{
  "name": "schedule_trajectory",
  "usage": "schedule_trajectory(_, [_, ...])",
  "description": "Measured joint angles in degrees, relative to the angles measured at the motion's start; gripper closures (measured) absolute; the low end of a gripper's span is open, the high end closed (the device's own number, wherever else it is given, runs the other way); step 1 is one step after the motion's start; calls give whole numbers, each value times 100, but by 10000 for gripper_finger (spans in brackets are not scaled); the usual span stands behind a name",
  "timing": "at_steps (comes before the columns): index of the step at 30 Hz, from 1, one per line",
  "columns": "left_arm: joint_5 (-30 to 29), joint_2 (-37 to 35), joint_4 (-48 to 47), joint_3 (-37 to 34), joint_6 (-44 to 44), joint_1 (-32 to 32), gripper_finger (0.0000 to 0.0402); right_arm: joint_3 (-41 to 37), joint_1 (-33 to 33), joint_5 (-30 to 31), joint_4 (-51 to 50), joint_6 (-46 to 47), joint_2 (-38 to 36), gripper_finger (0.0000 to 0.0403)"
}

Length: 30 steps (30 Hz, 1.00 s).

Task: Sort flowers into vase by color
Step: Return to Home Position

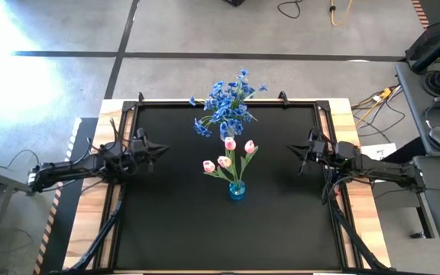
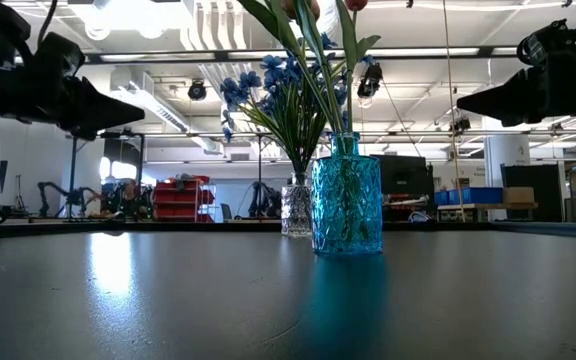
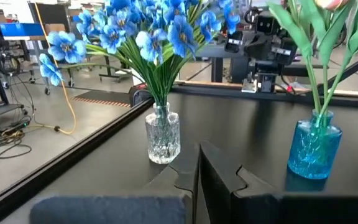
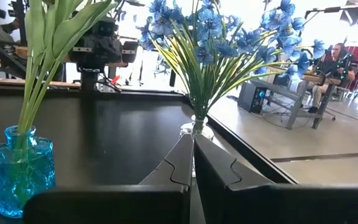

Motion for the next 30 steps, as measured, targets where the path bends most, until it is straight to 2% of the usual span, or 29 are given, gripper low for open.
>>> schedule_trajectory(30, [4, 579, 17, 20, -4, 0, 401, -4, -1, -2, 7, 0, 2, 394])
